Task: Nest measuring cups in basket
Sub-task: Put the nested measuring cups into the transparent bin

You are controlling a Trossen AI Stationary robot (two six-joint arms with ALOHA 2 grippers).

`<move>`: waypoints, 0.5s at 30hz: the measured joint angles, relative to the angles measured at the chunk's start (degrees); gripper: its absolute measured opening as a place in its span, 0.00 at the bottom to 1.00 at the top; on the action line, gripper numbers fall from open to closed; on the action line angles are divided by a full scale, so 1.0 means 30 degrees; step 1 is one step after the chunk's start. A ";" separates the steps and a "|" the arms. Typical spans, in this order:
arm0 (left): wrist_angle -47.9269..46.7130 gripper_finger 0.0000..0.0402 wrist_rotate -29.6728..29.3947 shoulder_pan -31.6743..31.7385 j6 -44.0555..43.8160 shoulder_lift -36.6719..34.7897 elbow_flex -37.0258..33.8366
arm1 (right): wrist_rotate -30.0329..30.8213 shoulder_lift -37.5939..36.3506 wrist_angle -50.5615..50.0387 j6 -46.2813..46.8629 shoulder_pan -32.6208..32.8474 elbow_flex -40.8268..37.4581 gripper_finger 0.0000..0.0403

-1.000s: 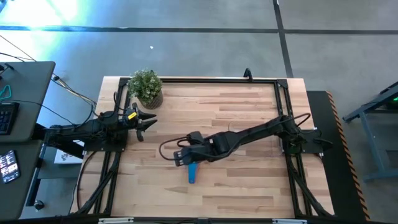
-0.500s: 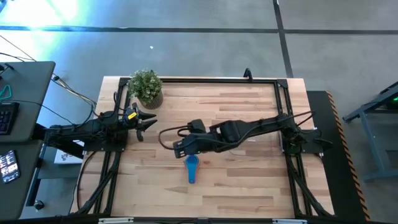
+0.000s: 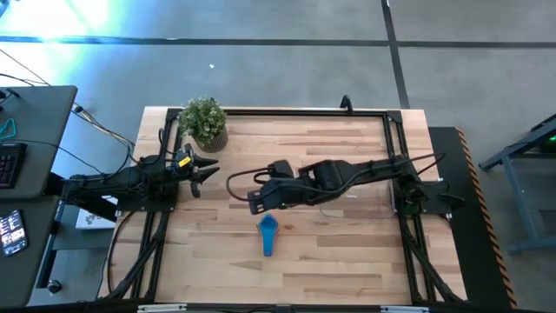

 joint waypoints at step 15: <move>-0.0016 0.28 0.0000 0.0004 0.0000 0.0000 0.0000 | -0.2446 0.1689 -0.1481 0.2360 -0.0251 -0.0080 0.22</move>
